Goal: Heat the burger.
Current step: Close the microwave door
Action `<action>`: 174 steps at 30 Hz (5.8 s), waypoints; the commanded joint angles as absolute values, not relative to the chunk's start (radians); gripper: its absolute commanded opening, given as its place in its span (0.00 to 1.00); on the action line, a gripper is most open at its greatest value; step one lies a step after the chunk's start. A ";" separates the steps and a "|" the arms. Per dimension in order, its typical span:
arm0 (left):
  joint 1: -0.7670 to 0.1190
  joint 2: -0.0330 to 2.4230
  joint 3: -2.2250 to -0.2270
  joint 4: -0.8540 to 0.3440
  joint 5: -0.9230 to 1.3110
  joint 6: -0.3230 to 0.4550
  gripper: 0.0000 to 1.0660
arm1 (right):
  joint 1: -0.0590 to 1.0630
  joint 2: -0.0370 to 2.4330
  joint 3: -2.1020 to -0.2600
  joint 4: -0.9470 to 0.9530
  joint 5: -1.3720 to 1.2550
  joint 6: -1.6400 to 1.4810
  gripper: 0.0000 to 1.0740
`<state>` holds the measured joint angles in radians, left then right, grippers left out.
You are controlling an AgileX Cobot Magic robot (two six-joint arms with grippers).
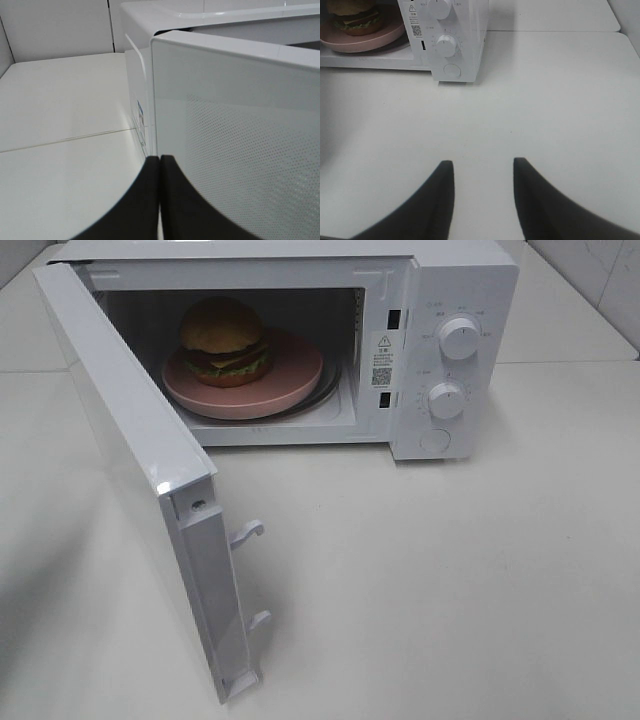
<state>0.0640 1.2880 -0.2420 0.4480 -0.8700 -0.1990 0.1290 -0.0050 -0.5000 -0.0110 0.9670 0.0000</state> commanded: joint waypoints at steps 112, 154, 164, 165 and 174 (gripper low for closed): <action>-0.343 1.785 -0.638 0.043 -0.836 -0.150 0.00 | 0.123 -0.030 -0.496 -0.009 0.962 -0.013 0.39; -0.530 1.992 -1.064 -0.141 -0.780 -0.019 0.00 | 0.123 -0.030 -0.496 -0.009 0.962 -0.012 0.39; -0.578 1.922 -1.062 -0.108 -0.659 -0.016 0.00 | 0.123 -0.030 -0.496 -0.009 0.962 -0.012 0.39; -0.592 1.891 -1.062 -0.095 -0.580 -0.016 0.00 | 0.123 -0.030 -0.496 -0.009 0.962 -0.012 0.39; -0.654 1.728 -1.062 -0.070 -0.191 -0.016 0.00 | 0.123 -0.030 -0.496 -0.009 0.962 -0.012 0.39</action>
